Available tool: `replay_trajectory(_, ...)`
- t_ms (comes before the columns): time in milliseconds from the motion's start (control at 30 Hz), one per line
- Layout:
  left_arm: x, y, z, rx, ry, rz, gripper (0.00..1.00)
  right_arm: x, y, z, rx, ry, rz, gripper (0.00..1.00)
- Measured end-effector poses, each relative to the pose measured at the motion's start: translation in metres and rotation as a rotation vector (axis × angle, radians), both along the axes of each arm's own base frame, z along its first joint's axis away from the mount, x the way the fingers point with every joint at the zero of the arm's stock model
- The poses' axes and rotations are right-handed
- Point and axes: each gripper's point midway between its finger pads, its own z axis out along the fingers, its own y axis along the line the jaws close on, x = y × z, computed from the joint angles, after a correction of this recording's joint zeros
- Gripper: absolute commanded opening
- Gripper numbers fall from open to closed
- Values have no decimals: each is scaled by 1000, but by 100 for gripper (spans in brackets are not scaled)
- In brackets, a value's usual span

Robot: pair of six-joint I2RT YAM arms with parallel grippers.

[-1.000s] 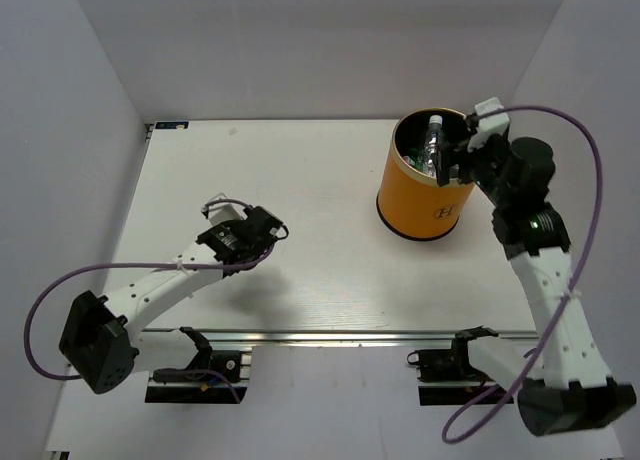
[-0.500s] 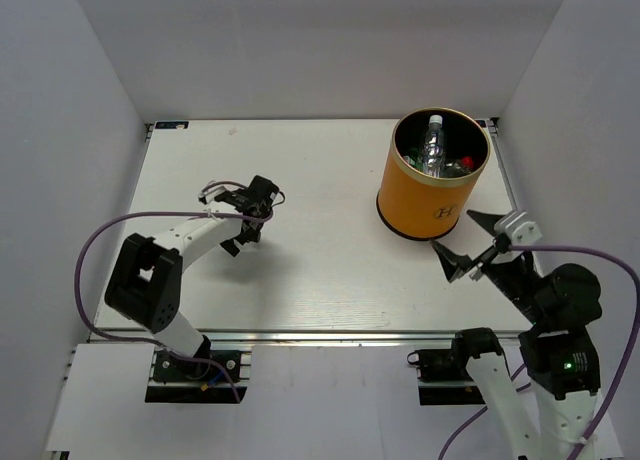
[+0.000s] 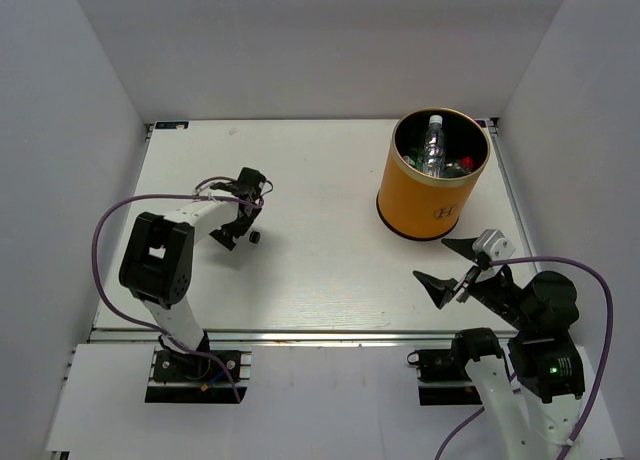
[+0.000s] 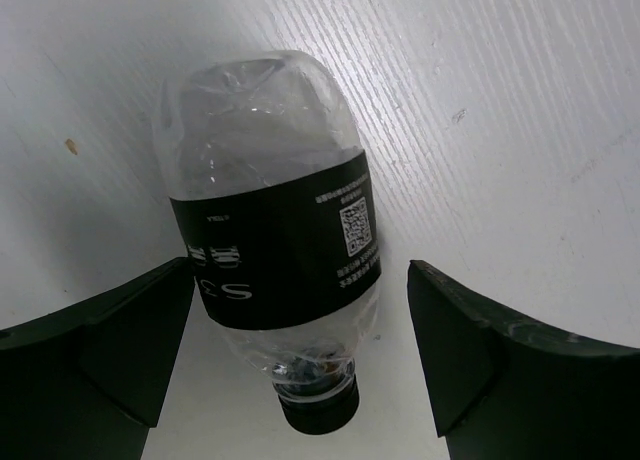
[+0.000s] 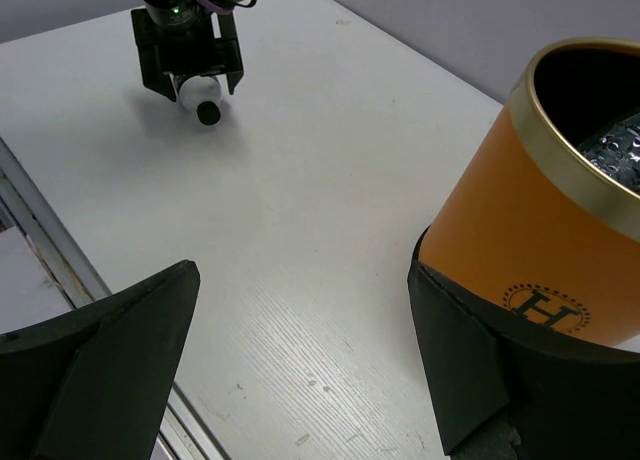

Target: Put the plastic bottles in the bin

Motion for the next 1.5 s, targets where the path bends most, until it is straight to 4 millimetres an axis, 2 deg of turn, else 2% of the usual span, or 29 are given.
replay_trajectory(100, 0, 3, -2, -10, 3, 5, 86, -4, 1, 2, 6, -14, 9, 90)
replay_trajectory(133, 1, 4, -3, -14, 3, 6, 77, -4, 1, 1, 7, -14, 9, 90)
replay_trajectory(200, 2, 3, -4, -22, 4, -5, 73, -5, 1, 0, 9, -11, 8, 90)
replay_trajectory(333, 7, 1, -4, -32, -6, -30, 73, -6, 1, 1, 16, -8, 8, 90)
replay_trajectory(433, 9, 1, -6, -27, -3, -46, 79, -6, 1, 0, 17, -5, 7, 90)
replay_trajectory(533, 11, 1, -9, -43, 2, -61, 91, -5, 1, 0, 16, -1, 7, 90)
replay_trajectory(600, 8, 4, -20, -39, 33, -70, 93, -4, 1, 0, 16, 4, 6, 90)
replay_trajectory(667, 10, 5, -19, -41, 30, -79, 93, -4, 0, 0, 15, 5, 3, 90)
replay_trajectory(767, 10, 5, -19, -40, 35, -90, 75, -4, 0, 1, 15, 3, -3, 90)
replay_trajectory(800, 9, 6, -19, -39, 38, -91, 63, -4, -1, 1, 15, 3, -4, 90)
replay_trajectory(900, 12, 8, -17, -39, 31, -98, 39, -2, -2, 1, 15, 4, -18, 90)
replay_trajectory(933, 14, 8, -14, -32, 21, -106, 26, -2, -3, 1, 14, 4, -23, 88)
replay_trajectory(967, 13, 7, -13, -31, 24, -119, 22, -1, -3, 1, 14, 3, -25, 84)
replay_trajectory(1000, 11, 7, -12, -16, 40, -143, 18, -1, -4, 1, 14, 3, -29, 75)
replay_trajectory(1033, 11, 7, -10, -10, 45, -158, 17, 0, -4, 1, 13, 1, -35, 61)
replay_trajectory(1067, 10, 5, -7, -2, 55, -187, 15, 1, -6, 1, 15, 1, -46, 29)
replay_trajectory(1100, 11, 2, -1, 9, 54, -225, 13, 4, -9, 2, 16, -1, -70, 16)
replay_trajectory(1133, 13, -2, 9, 15, 39, -266, 5, 7, -12, 3, 24, 3, -96, 6)
replay_trajectory(1167, 16, -8, 21, 17, 13, -314, 3, 11, -15, 4, 33, 4, -128, 0)
replay_trajectory(1233, 22, -26, 58, 10, -77, -455, 0, 21, -26, 7, 49, -1, -211, 0)
replay_trajectory(1300, 28, -50, 105, -26, -219, -611, 0, 31, -37, 9, 62, -6, -294, 0)
replay_trajectory(1467, 26, -140, 249, -138, -679, -1100, 0, 62, -70, -1, 79, 16, -522, 0)
replay_trajectory(1500, 24, -157, 272, -153, -753, -1181, 0, 66, -76, -5, 78, 26, -556, 0)
